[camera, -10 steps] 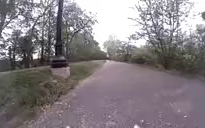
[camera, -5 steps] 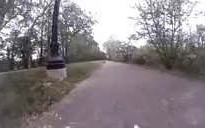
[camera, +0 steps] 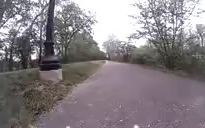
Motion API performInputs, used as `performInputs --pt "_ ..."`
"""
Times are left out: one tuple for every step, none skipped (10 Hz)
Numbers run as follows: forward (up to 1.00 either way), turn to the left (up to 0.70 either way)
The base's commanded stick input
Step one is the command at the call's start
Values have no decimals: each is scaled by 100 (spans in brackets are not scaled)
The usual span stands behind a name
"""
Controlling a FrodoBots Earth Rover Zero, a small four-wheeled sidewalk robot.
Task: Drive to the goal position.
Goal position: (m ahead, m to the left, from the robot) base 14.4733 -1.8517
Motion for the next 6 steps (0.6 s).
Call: performInputs --pt "70 0" --pt "70 0" --pt "70 0" --pt "70 0" --pt "70 0" --pt "70 0"
